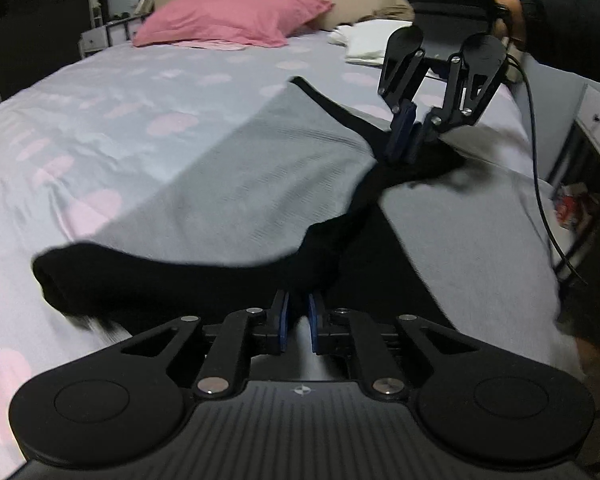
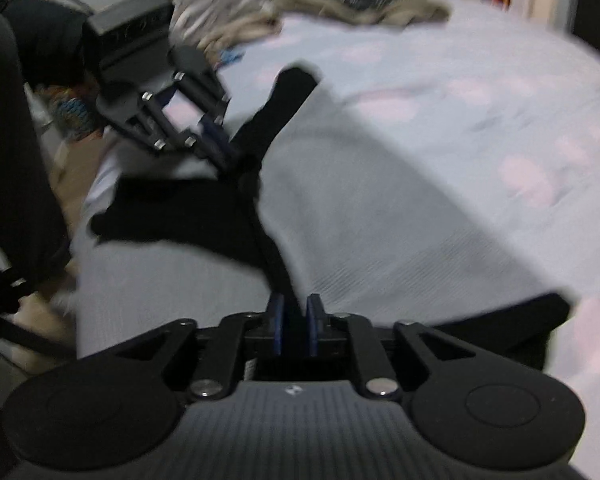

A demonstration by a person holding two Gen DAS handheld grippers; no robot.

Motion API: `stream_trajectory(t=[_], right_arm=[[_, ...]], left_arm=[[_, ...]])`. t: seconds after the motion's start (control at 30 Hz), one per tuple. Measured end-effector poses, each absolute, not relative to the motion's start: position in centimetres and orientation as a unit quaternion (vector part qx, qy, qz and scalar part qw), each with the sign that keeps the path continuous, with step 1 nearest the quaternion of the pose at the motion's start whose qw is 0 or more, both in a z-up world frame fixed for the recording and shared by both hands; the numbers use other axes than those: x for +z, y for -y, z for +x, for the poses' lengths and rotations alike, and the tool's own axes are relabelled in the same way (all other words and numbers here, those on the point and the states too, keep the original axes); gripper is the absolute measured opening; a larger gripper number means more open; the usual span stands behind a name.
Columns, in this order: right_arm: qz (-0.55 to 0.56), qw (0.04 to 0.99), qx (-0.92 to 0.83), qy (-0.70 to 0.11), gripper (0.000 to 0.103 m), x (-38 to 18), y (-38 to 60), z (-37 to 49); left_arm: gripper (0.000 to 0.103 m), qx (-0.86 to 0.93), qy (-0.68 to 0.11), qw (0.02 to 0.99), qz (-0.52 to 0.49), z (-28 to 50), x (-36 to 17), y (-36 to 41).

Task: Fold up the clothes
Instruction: 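Open both grippers and pull them back from the folded shirt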

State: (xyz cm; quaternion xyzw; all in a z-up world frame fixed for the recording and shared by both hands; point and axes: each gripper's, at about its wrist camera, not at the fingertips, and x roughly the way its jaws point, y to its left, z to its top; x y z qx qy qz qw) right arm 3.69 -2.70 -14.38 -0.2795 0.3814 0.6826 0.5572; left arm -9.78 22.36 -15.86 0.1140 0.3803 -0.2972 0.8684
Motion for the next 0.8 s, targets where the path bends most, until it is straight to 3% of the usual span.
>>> stream_trajectory(t=[0.13,0.23,0.4,0.53,0.8], right_arm=[[-0.243,0.565,0.687,-0.386,0.022,-13.6,3.9,4.1],[-0.169,0.607,0.68,-0.376,0.035,-12.4,4.7,5.9],[-0.13,0.675,0.634,-0.354,0.037,-12.3,4.3,7.2],[-0.169,0.699,0.595,-0.359,0.036,-14.1,2.9,6.4],[-0.257,0.669,0.604,-0.35,0.037,-16.0,5.4,3.4]], left_arm=[[0.009,-0.311,-0.374,0.867,0.114,-10.7,-14.7,-23.2],[0.009,-0.308,-0.347,0.881,0.093,-10.6,-13.2,-24.3],[0.019,-0.267,-0.303,0.914,0.035,-8.8,-11.9,-24.7],[0.019,-0.235,-0.301,0.924,0.017,-6.7,-13.1,-23.0],[0.019,-0.248,-0.346,0.902,0.078,-8.6,-16.1,-20.8]])
